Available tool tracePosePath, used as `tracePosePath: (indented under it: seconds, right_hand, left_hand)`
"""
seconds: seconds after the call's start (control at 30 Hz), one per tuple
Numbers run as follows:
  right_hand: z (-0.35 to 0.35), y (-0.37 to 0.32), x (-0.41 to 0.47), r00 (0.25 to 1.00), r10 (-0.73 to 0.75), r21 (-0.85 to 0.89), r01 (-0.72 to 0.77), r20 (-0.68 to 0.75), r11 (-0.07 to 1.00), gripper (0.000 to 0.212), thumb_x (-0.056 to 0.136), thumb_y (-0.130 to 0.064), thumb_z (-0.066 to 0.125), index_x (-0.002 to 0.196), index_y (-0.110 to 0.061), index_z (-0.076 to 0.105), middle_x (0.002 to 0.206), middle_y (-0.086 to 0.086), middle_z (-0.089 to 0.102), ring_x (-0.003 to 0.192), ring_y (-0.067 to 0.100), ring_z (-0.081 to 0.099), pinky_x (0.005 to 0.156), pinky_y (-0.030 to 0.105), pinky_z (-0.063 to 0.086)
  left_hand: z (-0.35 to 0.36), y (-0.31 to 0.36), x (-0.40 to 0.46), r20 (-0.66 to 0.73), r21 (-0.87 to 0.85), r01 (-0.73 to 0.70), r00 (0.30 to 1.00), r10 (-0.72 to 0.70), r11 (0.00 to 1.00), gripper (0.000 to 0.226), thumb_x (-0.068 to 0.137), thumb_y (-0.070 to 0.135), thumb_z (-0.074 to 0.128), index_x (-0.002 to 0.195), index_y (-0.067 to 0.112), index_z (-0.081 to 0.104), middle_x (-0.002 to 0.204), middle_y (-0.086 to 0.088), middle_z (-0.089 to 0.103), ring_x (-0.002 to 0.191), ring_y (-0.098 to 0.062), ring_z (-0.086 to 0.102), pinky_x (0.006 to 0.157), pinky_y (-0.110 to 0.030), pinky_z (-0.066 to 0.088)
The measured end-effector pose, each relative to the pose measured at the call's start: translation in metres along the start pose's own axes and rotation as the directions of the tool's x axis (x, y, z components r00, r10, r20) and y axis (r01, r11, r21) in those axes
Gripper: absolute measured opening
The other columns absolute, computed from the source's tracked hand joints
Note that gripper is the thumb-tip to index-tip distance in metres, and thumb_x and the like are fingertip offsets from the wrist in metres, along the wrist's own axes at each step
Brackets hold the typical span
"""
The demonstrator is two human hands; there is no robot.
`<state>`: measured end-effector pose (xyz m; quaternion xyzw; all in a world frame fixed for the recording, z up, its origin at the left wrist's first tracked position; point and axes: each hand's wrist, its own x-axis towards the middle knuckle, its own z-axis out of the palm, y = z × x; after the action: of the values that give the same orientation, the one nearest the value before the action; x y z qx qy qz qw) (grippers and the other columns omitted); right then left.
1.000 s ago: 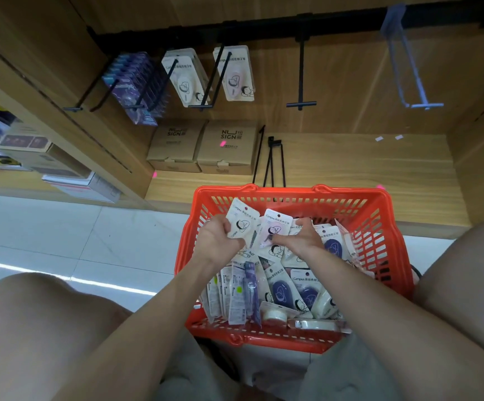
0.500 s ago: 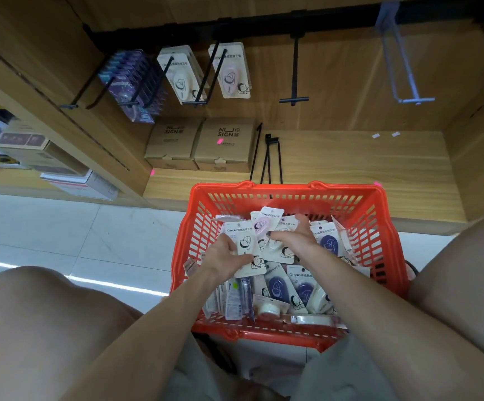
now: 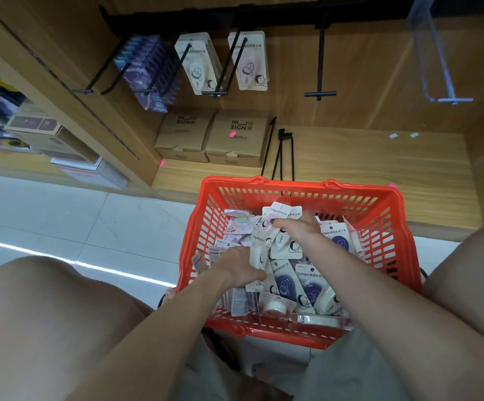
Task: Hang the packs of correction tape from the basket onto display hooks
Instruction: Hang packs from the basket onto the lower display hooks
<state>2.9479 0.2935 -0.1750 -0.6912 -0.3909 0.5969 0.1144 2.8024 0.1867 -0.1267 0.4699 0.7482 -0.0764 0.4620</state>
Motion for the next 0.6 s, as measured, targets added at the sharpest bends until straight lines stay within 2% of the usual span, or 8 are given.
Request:
tracePosePath:
  seconds: [0.1,0.23,0.33,0.4,0.43,0.5,0.57,0.6]
  right_hand:
    - [-0.006,0.001,-0.002,1.0,0.01,0.043,-0.01,-0.001,0.999,0.092,0.083,-0.031,0.083,0.156,-0.01,0.031,0.157,0.014,0.043,0.142,0.038,0.046,0.112,0.052,0.043]
    - [-0.014,0.004,-0.007,1.0,0.016,0.123,-0.019,0.022,0.992,0.098,0.086,-0.025,0.079,0.162,-0.013,0.019,0.165,0.013,0.033,0.149,0.039,0.036,0.115,0.058,0.037]
    - [-0.02,0.008,-0.011,0.999,0.019,0.169,-0.026,0.043,0.985,0.104,0.084,-0.026,0.078,0.165,-0.02,0.013,0.169,0.009,0.025,0.152,0.04,0.03,0.115,0.069,0.035]
    - [-0.023,0.01,-0.014,0.997,0.016,0.188,-0.029,0.069,0.982,0.104,0.083,-0.026,0.078,0.165,-0.023,0.014,0.169,0.009,0.024,0.152,0.041,0.029,0.113,0.071,0.035]
    - [-0.024,0.01,-0.016,0.997,0.012,0.203,-0.028,0.083,0.979,0.102,0.084,-0.026,0.077,0.165,-0.023,0.015,0.17,0.009,0.023,0.153,0.041,0.028,0.113,0.072,0.035]
    - [-0.027,0.008,-0.021,0.993,0.013,0.25,-0.043,0.12,0.967,0.101,0.086,-0.022,0.076,0.165,-0.024,0.014,0.172,0.006,0.017,0.155,0.041,0.022,0.114,0.072,0.029]
    - [-0.032,0.008,-0.024,0.987,-0.004,0.293,-0.044,0.161,0.955,0.103,0.087,-0.02,0.076,0.166,-0.025,0.011,0.174,0.004,0.011,0.158,0.038,0.017,0.119,0.069,0.022]
    - [-0.034,0.008,-0.026,0.984,-0.02,0.298,-0.033,0.175,0.954,0.103,0.087,-0.019,0.076,0.166,-0.024,0.011,0.174,0.003,0.01,0.158,0.036,0.015,0.121,0.065,0.02]
  left_hand:
    - [-0.008,0.001,0.0,-0.048,0.024,-0.022,0.999,0.023,0.999,0.031,0.084,0.035,0.079,0.094,0.011,0.063,0.09,-0.005,0.068,0.074,-0.018,0.061,0.06,-0.028,0.049]
    - [-0.021,-0.005,-0.003,-0.118,-0.047,-0.048,0.992,0.043,0.998,0.027,0.079,0.027,0.081,0.073,0.019,0.057,0.069,0.004,0.058,0.063,-0.012,0.055,0.05,-0.023,0.039]
    - [-0.034,-0.01,-0.004,-0.165,-0.072,-0.075,0.984,0.062,0.995,0.023,0.076,0.025,0.082,0.09,0.014,0.068,0.084,-0.002,0.071,0.08,-0.021,0.069,0.067,-0.035,0.057]
    - [-0.041,-0.013,-0.007,-0.193,-0.113,-0.098,0.978,0.075,0.989,0.029,0.078,0.018,0.082,0.105,0.017,0.071,0.097,-0.003,0.075,0.091,-0.022,0.071,0.076,-0.037,0.061]
    - [-0.043,-0.013,-0.008,-0.209,-0.131,-0.109,0.975,0.08,0.985,0.036,0.079,0.014,0.082,0.112,0.018,0.069,0.101,-0.003,0.075,0.093,-0.021,0.071,0.076,-0.035,0.061]
    - [-0.047,-0.014,-0.01,-0.243,-0.209,-0.138,0.966,0.086,0.968,0.046,0.081,0.009,0.081,0.122,0.022,0.064,0.103,0.001,0.071,0.089,-0.016,0.069,0.063,-0.025,0.056]
    - [-0.051,-0.012,-0.012,-0.272,-0.317,-0.151,0.96,0.063,0.936,0.05,0.082,0.004,0.08,0.123,0.026,0.06,0.097,0.008,0.065,0.079,-0.008,0.063,0.05,-0.015,0.047]
    - [-0.054,-0.012,-0.012,-0.292,-0.367,-0.156,0.955,0.046,0.917,0.047,0.082,0.003,0.08,0.119,0.025,0.059,0.095,0.008,0.064,0.078,-0.008,0.062,0.051,-0.016,0.047]
